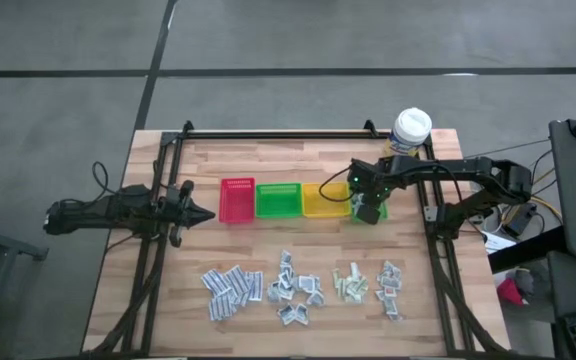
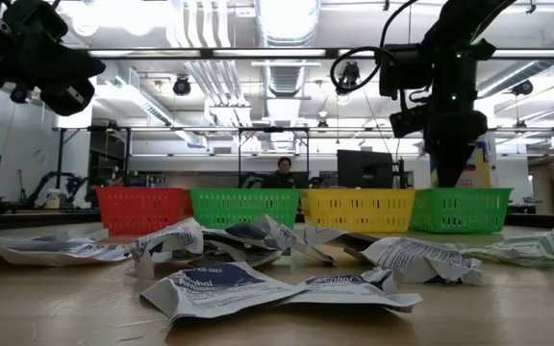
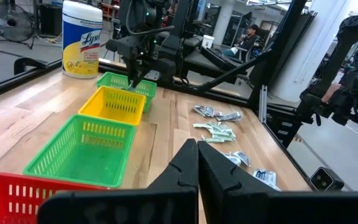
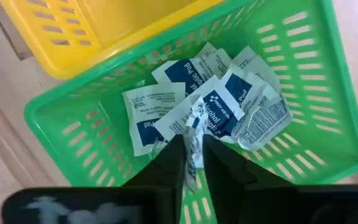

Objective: Pick & Place First Aid Supplies
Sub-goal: Put the blue alcohol pad into the right green bin

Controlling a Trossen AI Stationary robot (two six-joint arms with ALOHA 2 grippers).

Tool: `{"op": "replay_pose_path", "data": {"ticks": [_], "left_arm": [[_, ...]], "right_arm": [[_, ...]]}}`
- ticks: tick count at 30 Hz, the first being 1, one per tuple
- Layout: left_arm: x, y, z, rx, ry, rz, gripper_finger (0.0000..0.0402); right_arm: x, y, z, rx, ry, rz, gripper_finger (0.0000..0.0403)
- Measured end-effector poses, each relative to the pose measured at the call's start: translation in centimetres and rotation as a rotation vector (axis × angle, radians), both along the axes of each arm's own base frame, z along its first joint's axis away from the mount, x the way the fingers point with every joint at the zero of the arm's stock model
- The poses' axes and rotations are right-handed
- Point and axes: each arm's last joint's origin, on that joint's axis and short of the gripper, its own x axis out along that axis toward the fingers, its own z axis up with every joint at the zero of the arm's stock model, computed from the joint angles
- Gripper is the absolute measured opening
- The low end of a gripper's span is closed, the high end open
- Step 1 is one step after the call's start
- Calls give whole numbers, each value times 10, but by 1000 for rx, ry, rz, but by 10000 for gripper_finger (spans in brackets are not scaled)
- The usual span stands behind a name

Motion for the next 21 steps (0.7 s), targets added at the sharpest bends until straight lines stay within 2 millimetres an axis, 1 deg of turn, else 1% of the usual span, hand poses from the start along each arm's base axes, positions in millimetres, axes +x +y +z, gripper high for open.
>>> {"op": "replay_pose_path", "data": {"ticks": [5,9,13,17,21], "left_arm": [[0,0,0,0,0,0,0],[0,0,0,0,0,0,0],[0,0,0,0,0,0,0],[0,0,0,0,0,0,0],[0,0,0,0,-1,0,0]], "right_arm": [[2,-1,1,-9,-17,2,103],[6,-2,9,-17,-40,1,120],[13,-4,23,-26,-78,0,130],[16,-5,40,-18,-78,-14,134],[18,-2,58,52,-94,-60,131]]}}
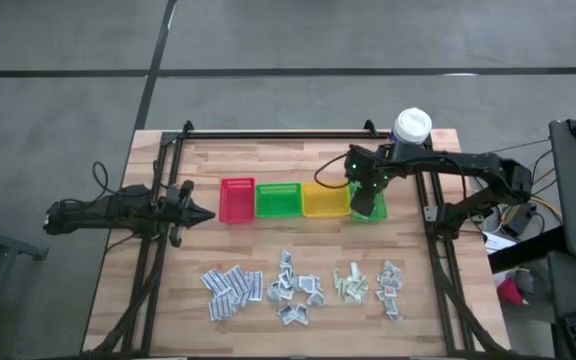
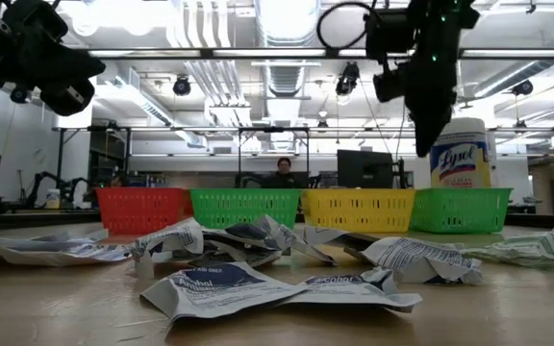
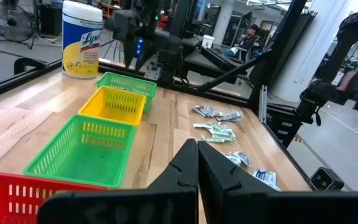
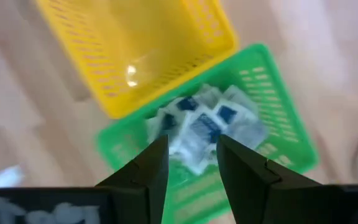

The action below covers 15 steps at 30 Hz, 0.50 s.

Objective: Pick & Place First Aid Supplies
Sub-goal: Put the blue alcohol pad into the right green bin

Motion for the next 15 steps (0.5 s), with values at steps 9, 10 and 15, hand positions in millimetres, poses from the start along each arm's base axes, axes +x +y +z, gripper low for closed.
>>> {"op": "replay_pose_path", "data": {"ticks": [9,10,15], "left_arm": [[0,0,0,0,0,0,0],[0,0,0,0,0,0,0],[0,0,0,0,0,0,0]], "right_arm": [[23,41,26,162,-176,191,117],[26,48,28,160,-193,219,116],[38,84,34,154,-302,358,110]]}}
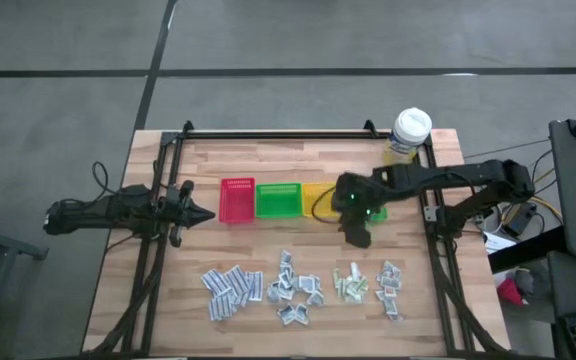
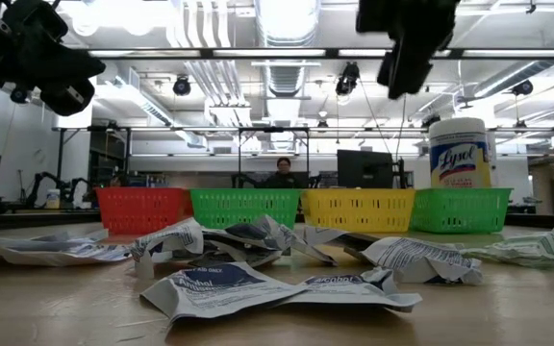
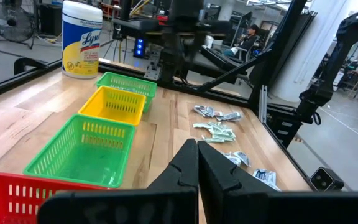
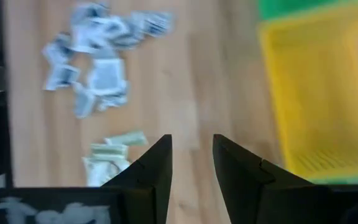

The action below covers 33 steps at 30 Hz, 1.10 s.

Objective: Pick & Place First Aid Supplies
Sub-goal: Put the blue alcohol pad into the right green bin

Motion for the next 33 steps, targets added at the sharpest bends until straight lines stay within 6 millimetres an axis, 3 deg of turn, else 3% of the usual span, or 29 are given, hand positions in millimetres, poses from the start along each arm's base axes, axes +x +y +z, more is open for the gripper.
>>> {"op": "replay_pose_path", "data": {"ticks": [8,14,26,33], "left_arm": [[0,0,0,-4,1,0,0],[0,0,0,-5,1,1,0],[0,0,0,-37,2,5,0],[0,0,0,-36,2,5,0]], "right_arm": [[9,51,4,15,-178,175,98],[9,75,7,25,-257,250,93],[16,80,13,-21,-370,224,102],[36,84,-6,-37,-370,205,96]]}}
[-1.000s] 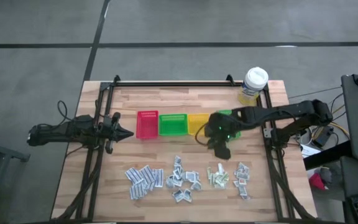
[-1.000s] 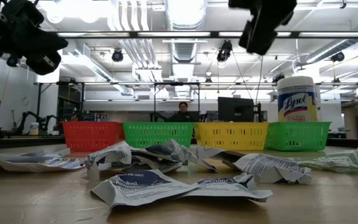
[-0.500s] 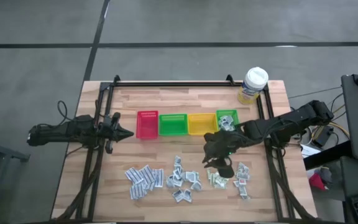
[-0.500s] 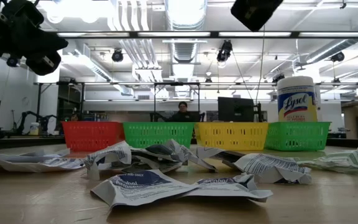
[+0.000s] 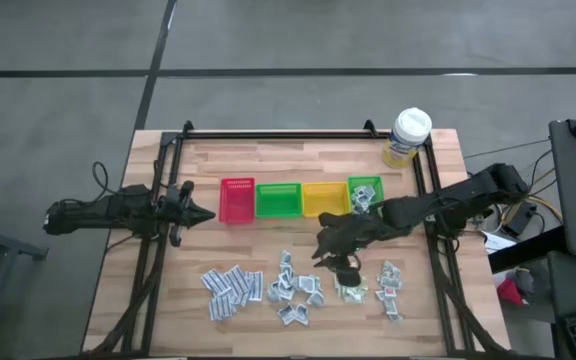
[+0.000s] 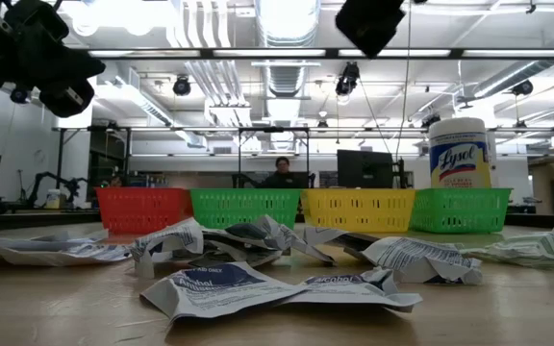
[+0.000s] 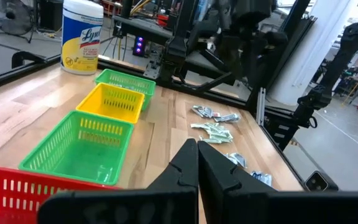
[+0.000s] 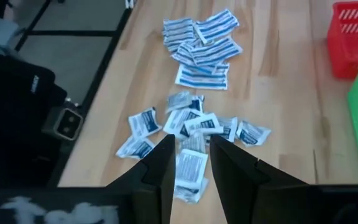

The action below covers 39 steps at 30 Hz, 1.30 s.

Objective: Pick & Place First Aid Supplies
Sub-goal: Put the blue alcohol pad into the right green bin

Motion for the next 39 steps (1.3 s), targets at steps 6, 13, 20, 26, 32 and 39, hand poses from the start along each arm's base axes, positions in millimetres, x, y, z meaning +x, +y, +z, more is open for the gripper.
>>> {"op": "replay_pose_path", "data": {"ticks": [6,13,20,26,32,39], "left_arm": [[0,0,0,-1,0,0,0],[0,0,0,-5,-1,1,0],[0,0,0,-6,0,0,0],[0,0,0,-6,0,1,0],[0,0,0,-6,2,1,0],[0,0,0,-6,1,1,0]], "right_arm": [[28,3,-26,-22,59,-19,106],[68,-2,-52,-58,125,-37,123],[97,-15,-75,-110,225,-45,147],[108,-28,-97,-126,341,-73,162],[111,-35,-106,-126,364,-91,166],[113,-38,-109,-100,374,-129,168]]}}
